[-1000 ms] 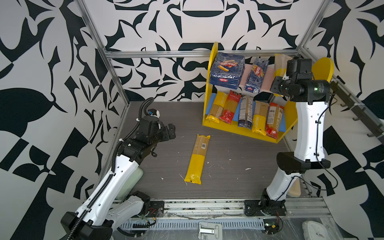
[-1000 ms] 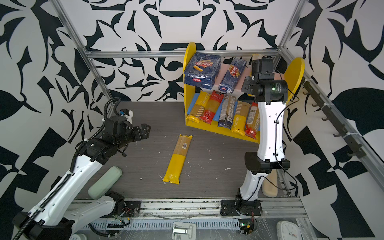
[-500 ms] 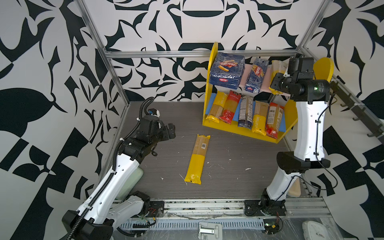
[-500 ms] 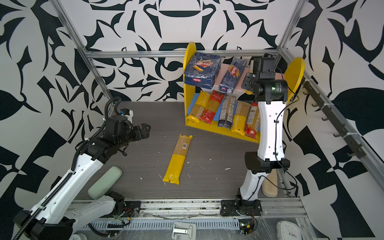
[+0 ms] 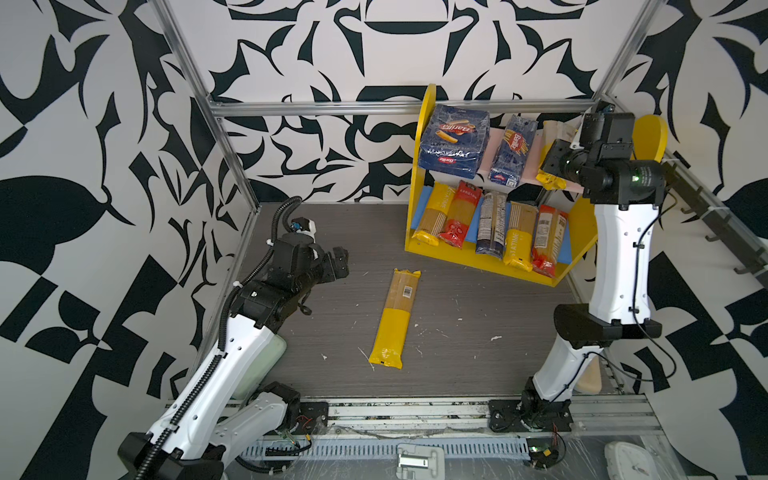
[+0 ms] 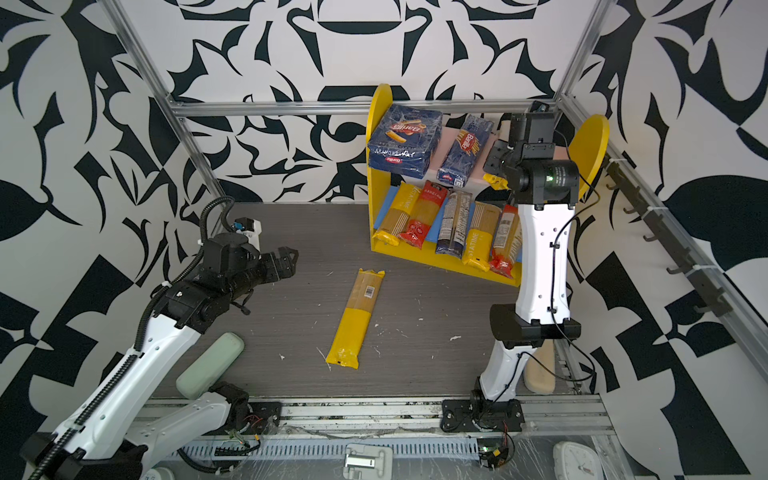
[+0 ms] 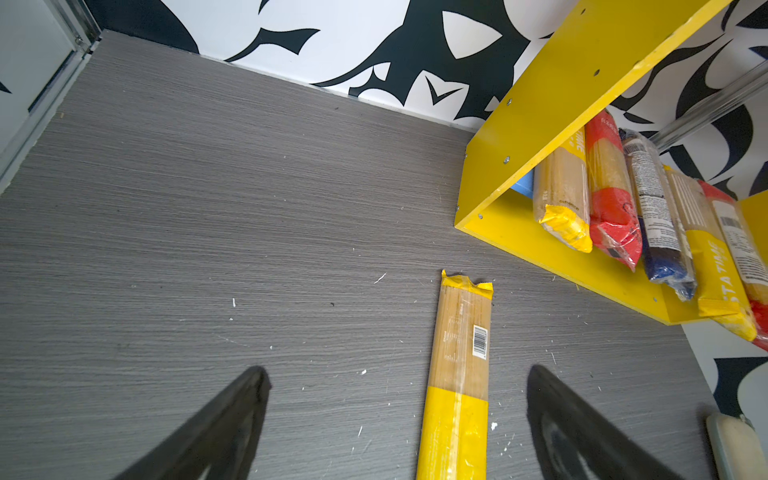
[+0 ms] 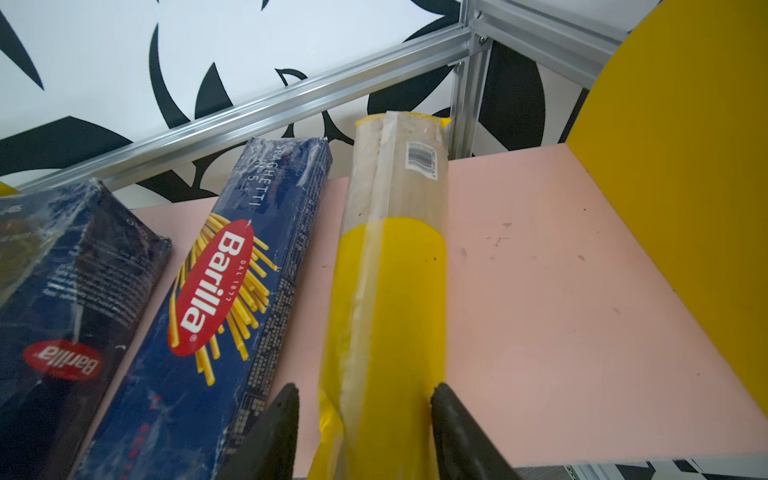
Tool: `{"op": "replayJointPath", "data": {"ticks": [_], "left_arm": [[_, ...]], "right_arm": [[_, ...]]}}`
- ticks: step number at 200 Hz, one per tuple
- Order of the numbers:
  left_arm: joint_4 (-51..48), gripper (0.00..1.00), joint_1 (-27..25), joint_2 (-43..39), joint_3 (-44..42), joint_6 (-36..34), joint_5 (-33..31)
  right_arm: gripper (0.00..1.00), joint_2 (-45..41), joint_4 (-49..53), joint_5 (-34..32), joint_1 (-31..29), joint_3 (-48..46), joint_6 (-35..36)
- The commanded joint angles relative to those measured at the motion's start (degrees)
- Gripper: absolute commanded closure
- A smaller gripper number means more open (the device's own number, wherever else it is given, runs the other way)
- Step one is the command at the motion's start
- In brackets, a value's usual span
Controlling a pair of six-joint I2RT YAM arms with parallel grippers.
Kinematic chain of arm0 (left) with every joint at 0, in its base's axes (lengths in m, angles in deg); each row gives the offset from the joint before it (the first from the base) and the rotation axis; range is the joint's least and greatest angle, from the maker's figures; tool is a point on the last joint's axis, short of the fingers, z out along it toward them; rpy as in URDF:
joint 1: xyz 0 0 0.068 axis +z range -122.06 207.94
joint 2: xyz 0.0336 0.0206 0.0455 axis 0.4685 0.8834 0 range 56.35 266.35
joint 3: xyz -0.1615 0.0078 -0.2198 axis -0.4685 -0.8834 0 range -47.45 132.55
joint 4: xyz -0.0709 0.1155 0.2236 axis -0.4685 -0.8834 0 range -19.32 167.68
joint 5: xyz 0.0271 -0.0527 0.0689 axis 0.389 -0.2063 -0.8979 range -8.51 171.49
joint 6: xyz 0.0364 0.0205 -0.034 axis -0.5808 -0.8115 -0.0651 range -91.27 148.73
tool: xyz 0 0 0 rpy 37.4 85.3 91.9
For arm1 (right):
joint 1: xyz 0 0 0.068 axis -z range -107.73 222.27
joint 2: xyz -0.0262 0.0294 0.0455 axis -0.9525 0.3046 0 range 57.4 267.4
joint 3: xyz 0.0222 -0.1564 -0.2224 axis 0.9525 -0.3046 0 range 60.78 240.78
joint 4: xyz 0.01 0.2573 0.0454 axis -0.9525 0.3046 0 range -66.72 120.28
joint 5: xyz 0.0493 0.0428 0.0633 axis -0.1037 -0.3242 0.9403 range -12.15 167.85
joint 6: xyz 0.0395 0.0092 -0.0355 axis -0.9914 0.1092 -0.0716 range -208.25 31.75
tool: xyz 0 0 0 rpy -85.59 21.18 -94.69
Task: Place and organize the pasta boxes and bags onto the shelf
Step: 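Lower the bag onto the pink top board and open the right gripper, then withdraw the right gripper down toward the remaining spaghetti bag on the table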
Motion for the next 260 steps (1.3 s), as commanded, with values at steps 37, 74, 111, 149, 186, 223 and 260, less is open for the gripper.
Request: {"op": "replayJointPath", "data": {"ticks": [37,74,111,149,186,223,260], "left_arm": [[-0.9,0.01,0.4,-3.6,-1.2,-0.2,-0.5],[-2.6,0.01,0.3,-6.2,-1.8,0.2,-0.5],[-5.0,0.01,0.4,-10.0,-3.0,1.1,-0.8],[-7.5,0.01,0.4,-13.6,-4.5,3.0,-0.9],[-9.7,0.01,0.4,-17.1,-6.6,4.3,0.6],[-11.7,0.01,0.4,-19.3,-7.8,4.5,2.4],[-12.1,0.01,0.4,-19.9,-9.0,5.5,4.1]], "right_arm": [[0.34,-10.5,-1.3,0.2,0.2,-4.6,0.5],[0.3,-17.9,-0.4,1.7,0.2,-11.8,0.0],[0.28,-28.6,-1.5,6.5,0.1,-25.7,-1.8],[0.26,-40.0,-3.1,10.0,0.1,-41.0,-3.7],[0.2,-47.7,-0.4,11.5,0.1,-51.0,-3.3],[0.13,-54.6,1.4,14.7,0.2,-61.8,-3.7],[0.12,-62.9,0.4,18.9,0.1,-76.0,-5.9]]}}
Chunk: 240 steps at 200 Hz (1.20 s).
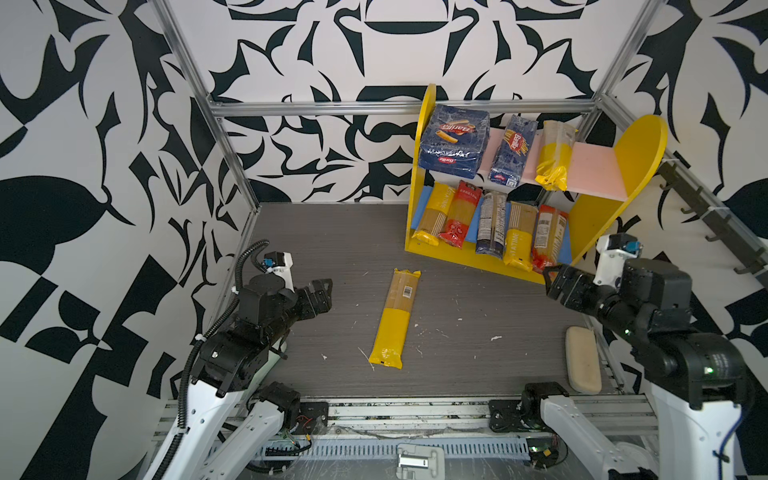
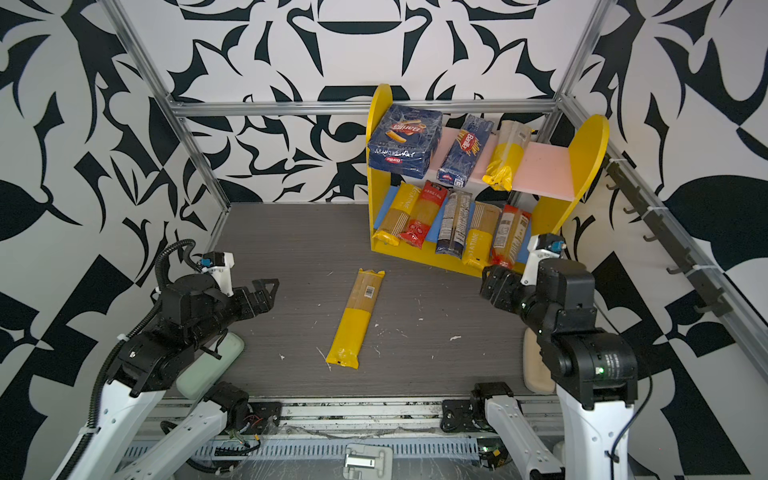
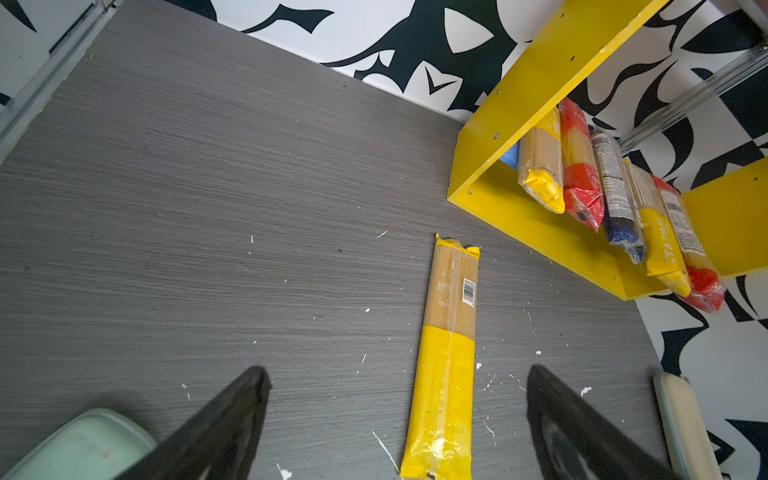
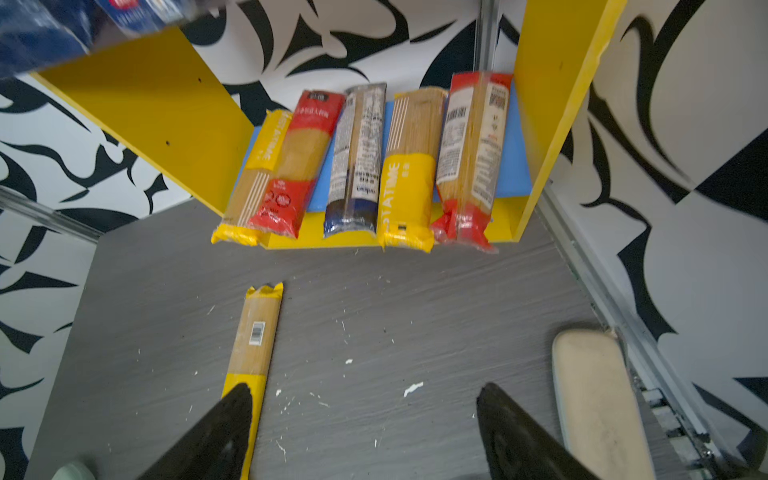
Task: Place and organize the pasta boxes and bags onto the shelf
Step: 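Withdraw the right gripper down toward the remaining spaghetti bag on the table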
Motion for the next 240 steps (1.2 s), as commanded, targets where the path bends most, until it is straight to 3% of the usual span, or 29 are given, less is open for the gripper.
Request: {"op": "replayJointPath", "data": {"ticks": [1,35,88,157,177,210,240], "left_arm": [[-1.8,0.01,0.3,-0.4,-1.3,1.3,2.1],[-1.6,0.01,0.3,-0.2,-3.1,2.8,3.8],[-0.6,0.01,0.3,0.6,-3.8,4.3,4.4],[0.0,0.01,0.3,2.5,-3.1,4.3,3.4],[0.7,0.01,0.3,3.5,-2.9,4.2,3.2],[2.2,0.01,0.3,6.4,-2.4,3.8,3.1],[3.5,0.01,0.3,8.2,-2.1,3.1,2.1]], "right_arm": [[0.12,-3.5,-1.0,4.0,0.2,-6.5,-1.9],[0.1,-10.0,-1.8,8.6,0.1,-16.9,-4.0],[0.09,-12.4,-3.5,10.6,0.1,-23.4,-3.4],[0.09,-5.3,-12.5,12.3,0.0,-26.0,-2.5],[0.08,-1.9,-14.4,10.0,-1.4,-25.2,-1.8],[0.07,5.1,-17.3,-1.3,-12.2,-22.2,-3.2],[0.07,14.5,-20.6,-15.2,-28.7,-19.5,-7.2]]}}
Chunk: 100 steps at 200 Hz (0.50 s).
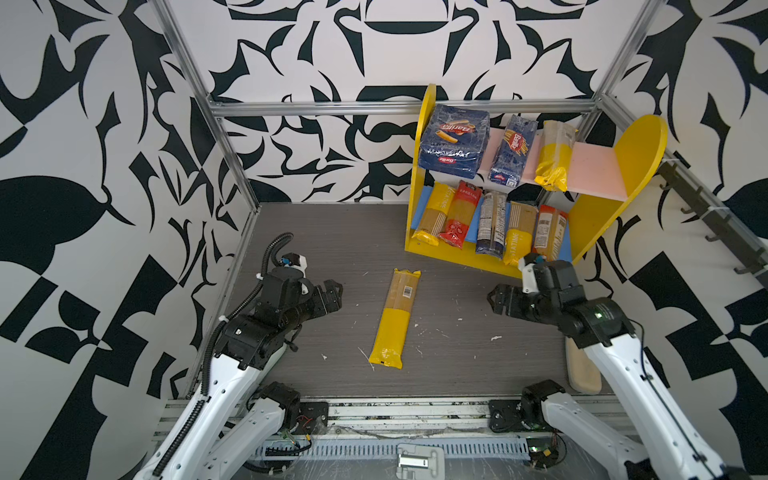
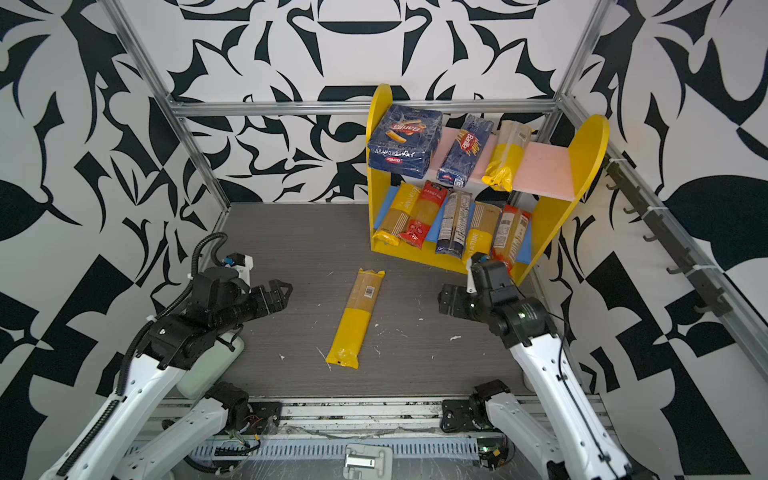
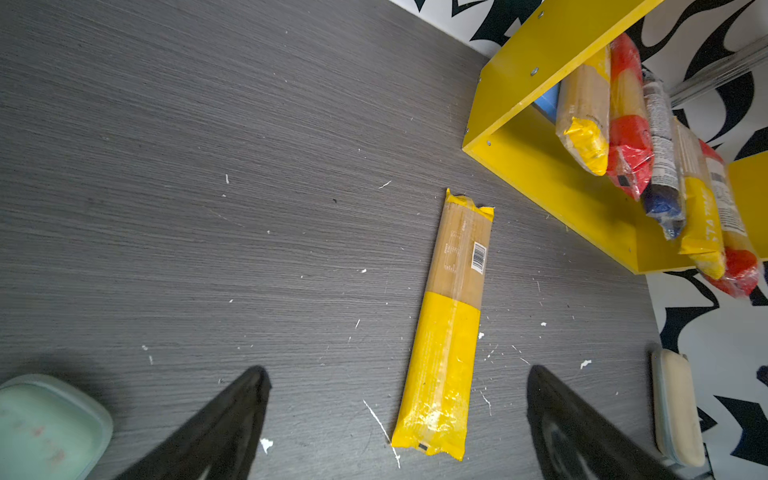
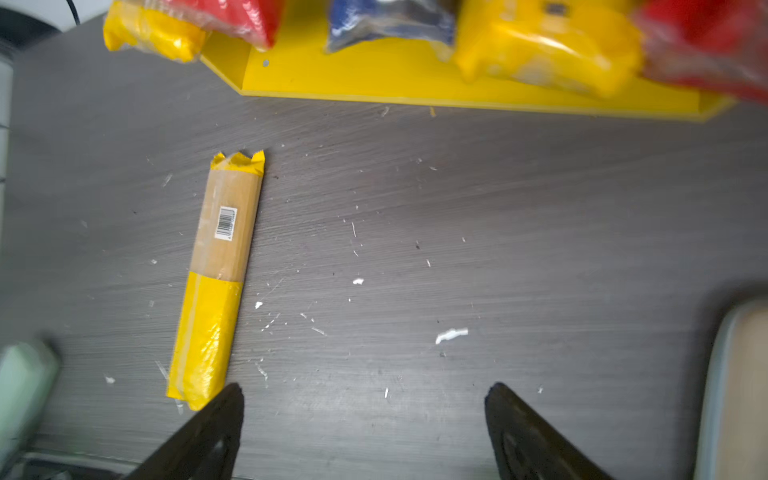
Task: Place and organize the pasta boxes and bags onto the shelf
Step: 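Withdraw the right gripper down toward the remaining spaghetti bag on the table, then lower the right gripper over the yellow end of the remaining spaghetti bag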
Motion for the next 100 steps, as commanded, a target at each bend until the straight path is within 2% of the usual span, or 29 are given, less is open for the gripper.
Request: {"op": "replayJointPath", "data": {"ticks": [1,59,100], "left_arm": [[1.6,0.01,0.3,0.7,1.0,-0.5,-1.4],[1.8,0.01,0.3,0.9,0.6,-1.9,-4.3],[2.2,0.01,0.3,1.5,0.0,-3.1,-5.4]], "right_arm": [[0.07,6.2,-5.5,-13.9,-9.6,3.7,-3.3],[0.06,19.3,-15.6,-18.3,-24.7,1.0,-13.6],[0.03,30.7,-21.8,-24.3,-39.3,1.5,-23.5]]}}
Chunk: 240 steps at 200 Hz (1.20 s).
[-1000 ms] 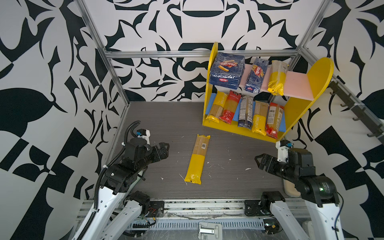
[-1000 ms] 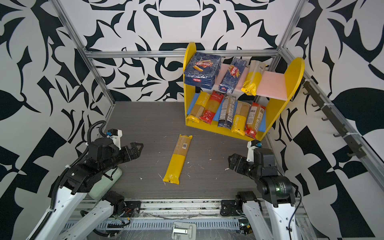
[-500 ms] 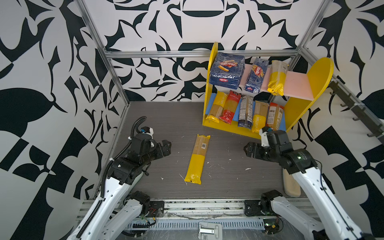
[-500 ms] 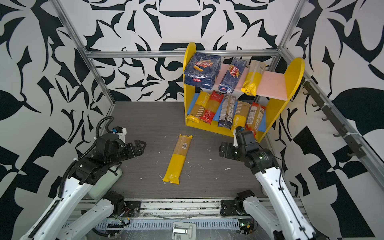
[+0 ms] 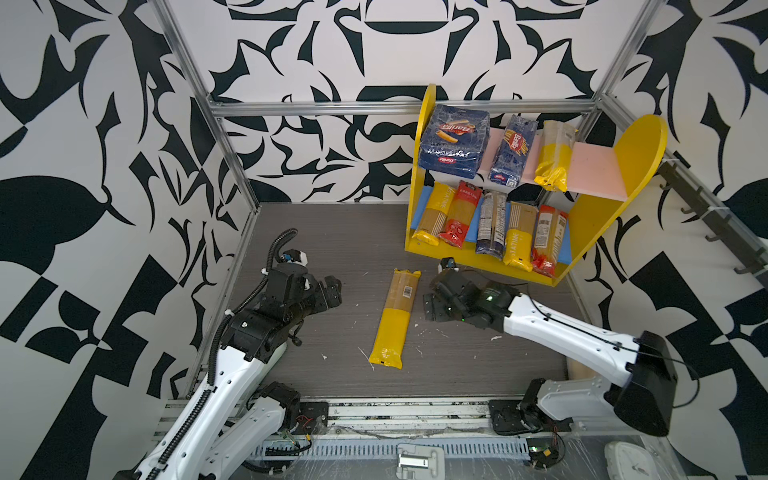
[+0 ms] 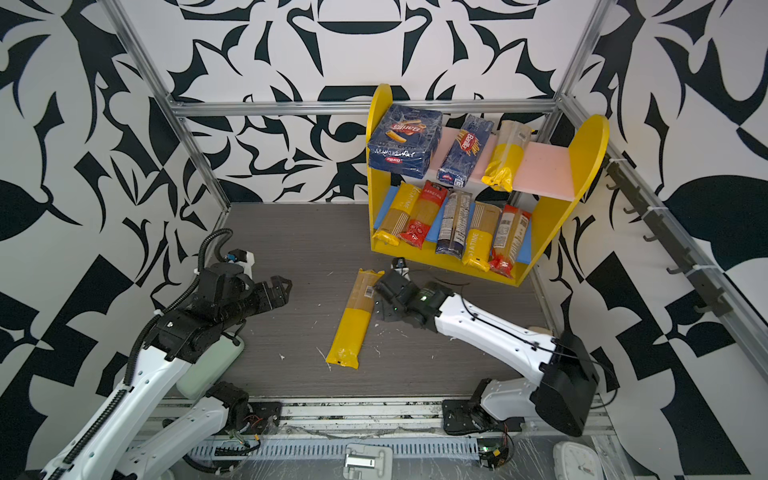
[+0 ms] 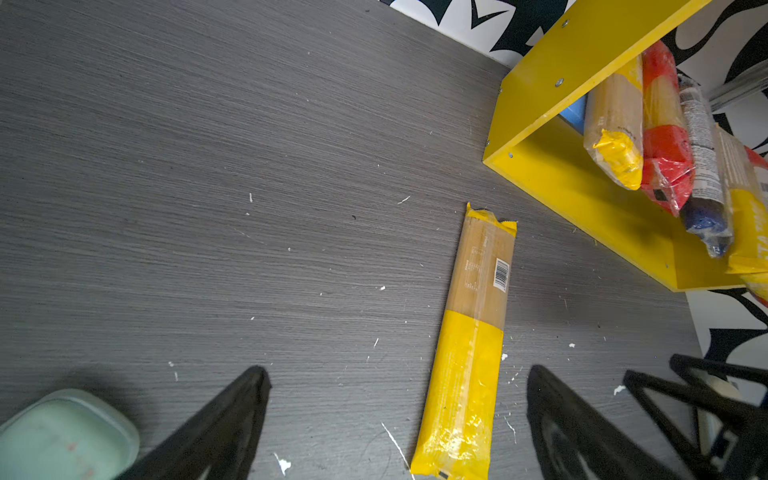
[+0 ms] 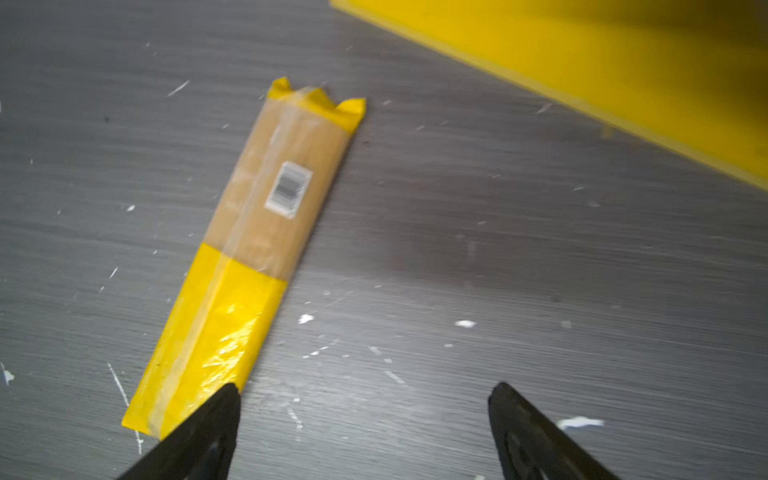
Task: Place and organize the pasta boxes and bags onto the shelf
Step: 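Lower the right gripper over the yellow end of the remaining spaghetti bag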
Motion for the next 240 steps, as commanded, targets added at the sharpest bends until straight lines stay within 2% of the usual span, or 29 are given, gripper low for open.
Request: {"op": "replayJointPath", "data": {"ticks": [1,16,49,131,240], "left_arm": [[0.8,0.01,0.3,0.0,0.1,-1.4,-1.5],[0.6,0.01,0.3,0.0,0.1,-2.0,-1.5],[-0.6,0.01,0.3,-2.0,0.1,-2.7,-3.2],[-3.7,0.01,0.3,-6.7,-0.3,-3.2,-4.7],[-5.5,0.01,0.3,-10.9,-1.5,-3.6,-5.6]], "right_arm": [[0.03,4.8,-5.5,-5.6,-6.0,0.7,-8.5],[0.01,9.0,-6.3,-7.7,-9.7,2.7,-11.3],[0.01,14.4,-5.0,-10.7,-13.6,6.1,-15.5],[0.01,23.0,-9.7,-9.6,-17.5,6.9,-22.7],[0.01,29.7,-14.0,-10.5,-19.0,7.6,-26.0]]}}
